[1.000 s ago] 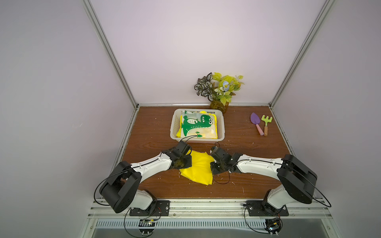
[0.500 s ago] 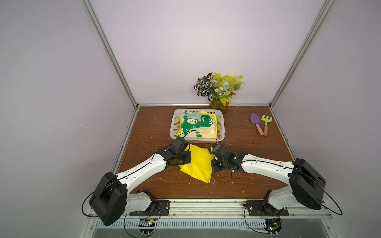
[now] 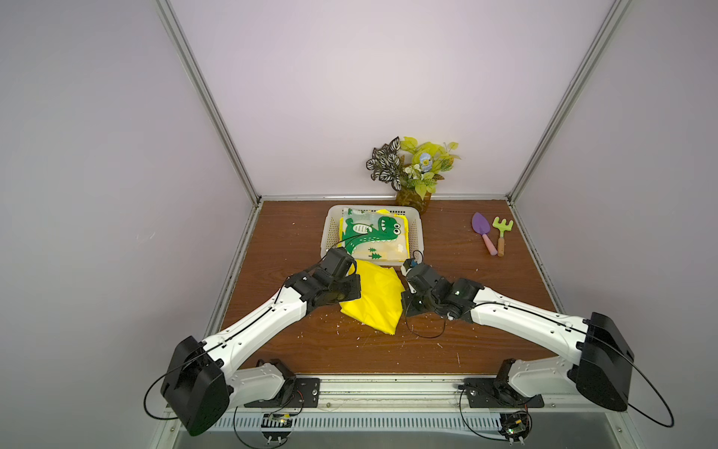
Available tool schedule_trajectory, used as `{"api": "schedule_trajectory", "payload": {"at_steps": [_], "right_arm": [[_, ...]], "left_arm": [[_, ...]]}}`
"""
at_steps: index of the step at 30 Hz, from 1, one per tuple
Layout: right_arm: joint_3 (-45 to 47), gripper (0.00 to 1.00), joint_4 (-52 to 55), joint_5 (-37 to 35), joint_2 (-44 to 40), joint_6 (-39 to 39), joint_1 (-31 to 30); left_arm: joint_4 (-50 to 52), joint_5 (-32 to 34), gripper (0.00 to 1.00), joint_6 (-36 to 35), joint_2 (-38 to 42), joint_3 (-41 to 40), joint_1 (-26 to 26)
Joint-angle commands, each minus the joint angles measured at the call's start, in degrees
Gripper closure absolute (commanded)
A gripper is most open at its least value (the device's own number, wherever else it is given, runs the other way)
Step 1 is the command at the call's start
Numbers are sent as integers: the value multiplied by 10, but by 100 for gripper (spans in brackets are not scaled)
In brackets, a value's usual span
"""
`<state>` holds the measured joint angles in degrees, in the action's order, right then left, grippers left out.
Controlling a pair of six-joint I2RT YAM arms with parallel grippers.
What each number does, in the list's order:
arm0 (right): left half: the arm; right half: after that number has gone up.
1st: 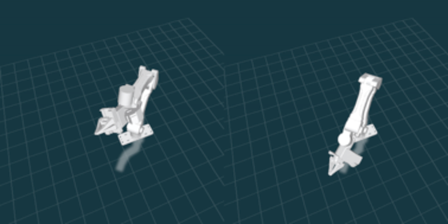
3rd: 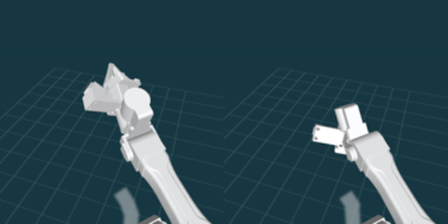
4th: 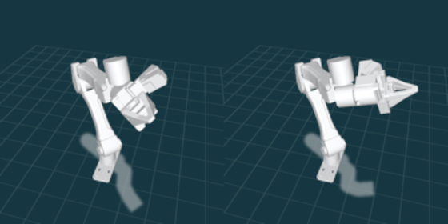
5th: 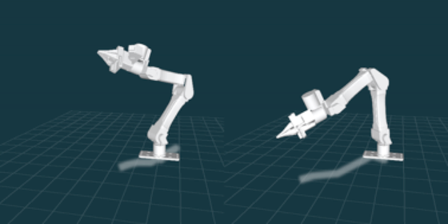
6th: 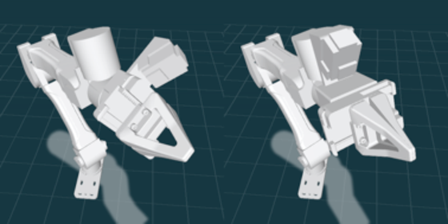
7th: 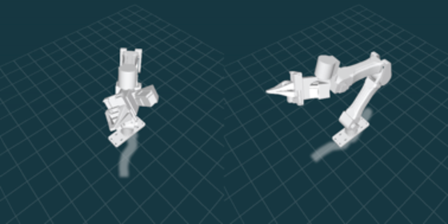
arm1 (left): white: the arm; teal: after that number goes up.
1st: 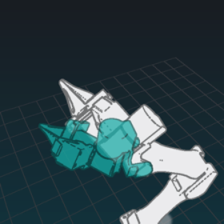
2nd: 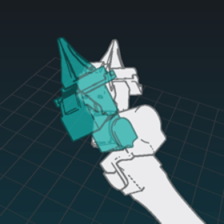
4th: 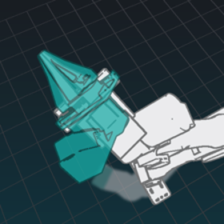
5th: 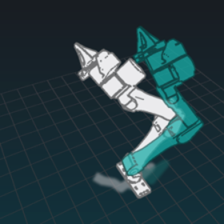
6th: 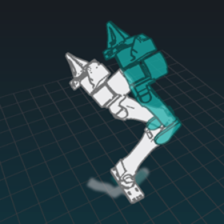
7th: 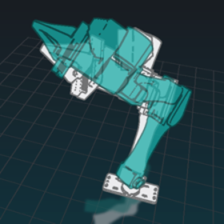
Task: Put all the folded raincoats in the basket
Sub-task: Pick up the raincoat from the center of the board.
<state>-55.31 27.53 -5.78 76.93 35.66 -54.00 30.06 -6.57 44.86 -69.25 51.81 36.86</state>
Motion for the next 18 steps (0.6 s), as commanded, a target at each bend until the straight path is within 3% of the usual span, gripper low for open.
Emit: {"api": "schedule_trajectory", "payload": {"at_steps": [1,18], "right_arm": [[-33,100,30,-13,-19,-9,-3],[-160,100,53,-31,-30,-24,38]], "left_arm": [[17,-7,100,11,12,40,6],[27,-22,100,-10,-72,270,5]]}}
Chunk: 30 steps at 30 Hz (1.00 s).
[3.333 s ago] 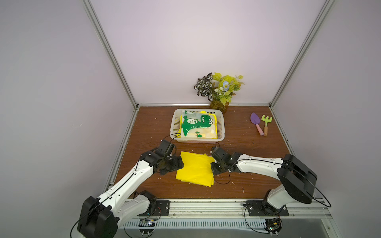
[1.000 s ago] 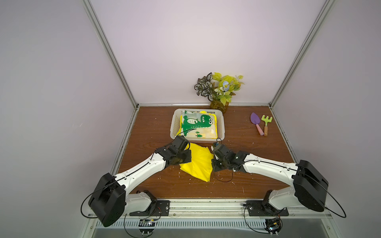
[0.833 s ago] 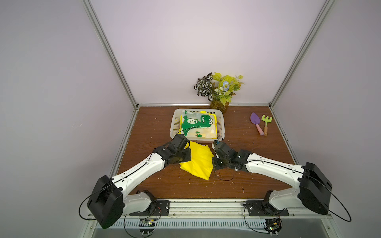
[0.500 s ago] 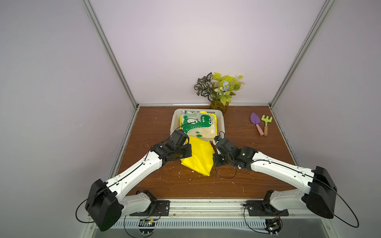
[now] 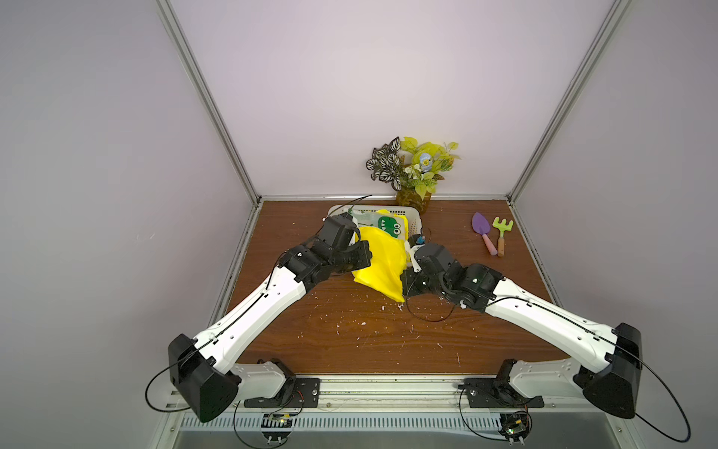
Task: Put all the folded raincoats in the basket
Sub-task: Pick up the raincoat from the center of the board, then place the raincoat in the basket.
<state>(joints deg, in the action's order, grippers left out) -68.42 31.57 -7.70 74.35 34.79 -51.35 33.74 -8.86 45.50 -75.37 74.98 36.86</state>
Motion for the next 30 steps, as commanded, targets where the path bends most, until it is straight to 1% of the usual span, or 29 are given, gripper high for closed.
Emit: {"api": "schedule_trajectory", "payload": {"at_steps": [1,6,8,12,15,19,24,30], "right_arm": [[-38,100,13,-12,-3,-19,19],[-87,100,18,-12,6,-36,44],[-102,100,18,-13,13,-43,56],[-136,100,17,-6,33,-61,76],[-156,100,17,0,53,-73,89],[-157,100,2,7,80,-88,108],[-150,100,-31,26,118,-103,130],[-145,100,-67,42,166,-117,147]], "left_arm": [[-10,-1,100,-22,-20,54,4],[-10,-9,100,-51,-63,140,2],[-10,-9,100,-64,-79,163,-1],[-10,-35,100,-76,-119,216,-19],[-11,-33,100,-85,-140,240,-29],[-18,-14,100,-110,-151,216,-52],[-87,-28,100,-126,-148,132,-91],[-149,-24,100,-130,-151,54,-133]]}}
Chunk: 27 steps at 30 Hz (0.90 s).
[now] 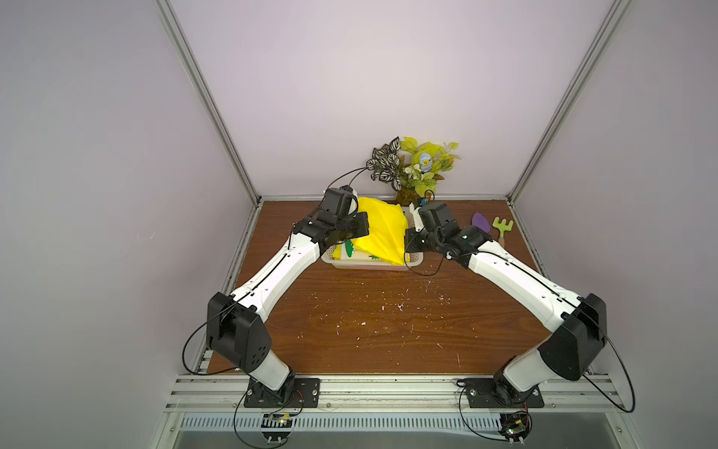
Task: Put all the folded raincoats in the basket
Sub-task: Place the raincoat in the basket.
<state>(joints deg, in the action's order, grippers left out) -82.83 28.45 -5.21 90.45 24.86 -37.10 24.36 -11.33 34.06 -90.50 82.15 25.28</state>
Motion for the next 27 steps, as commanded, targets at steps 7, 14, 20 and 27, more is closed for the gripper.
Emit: {"api": "schedule_trajectory", "payload": {"at_steps": [7,14,20,27], "right_arm": [[22,100,-80,42,49,-18,18],[39,100,-113,64,85,-12,29],[40,100,-121,66,99,-19,38],[35,70,-122,70,101,-27,45]], "left_arm": [[-94,3,100,-27,-28,-63,-29],[-93,24,98,-29,-67,-74,-30],[-85,47,83,-29,-85,-57,-31],[-78,68,20,-42,-75,-47,-31]]}}
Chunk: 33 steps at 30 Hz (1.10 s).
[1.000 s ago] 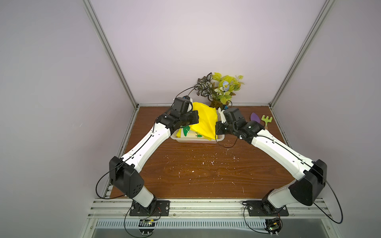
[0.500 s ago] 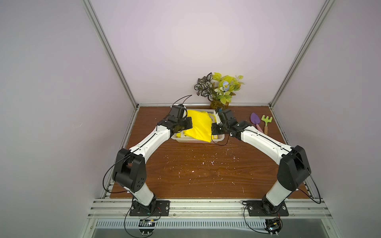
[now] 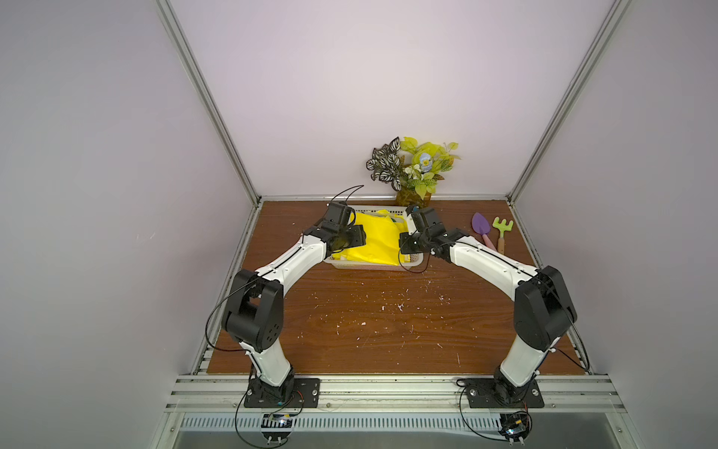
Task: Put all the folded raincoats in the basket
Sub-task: Place the raincoat in the basket, then reset both arms
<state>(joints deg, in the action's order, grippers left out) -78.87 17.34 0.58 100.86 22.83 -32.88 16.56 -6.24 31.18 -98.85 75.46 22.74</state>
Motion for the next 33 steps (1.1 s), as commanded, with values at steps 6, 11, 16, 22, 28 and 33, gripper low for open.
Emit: {"api": "schedule_trajectory", "payload": {"at_steps": [6,11,16,22,28,33], "right_arm": [[-26,42,-5,-3,-16,-13,3],[-22,29,-14,-26,-56,-21,3],[25,6,-53,-50,-117,-26,3],[149,1,-127,-138,-227,-7,4],[308,0,-196,-297,-329,-6,4],[419,0,-259,-437,-357,-37,11]], "left_arm": [[35,13,14,-30,10,61,-6],[48,68,6,-41,55,57,-6],[36,115,4,-48,117,19,-7],[-97,199,4,-60,273,-146,-7],[-130,332,3,-73,398,-282,-7],[-170,440,3,-70,460,-384,-8]]}}
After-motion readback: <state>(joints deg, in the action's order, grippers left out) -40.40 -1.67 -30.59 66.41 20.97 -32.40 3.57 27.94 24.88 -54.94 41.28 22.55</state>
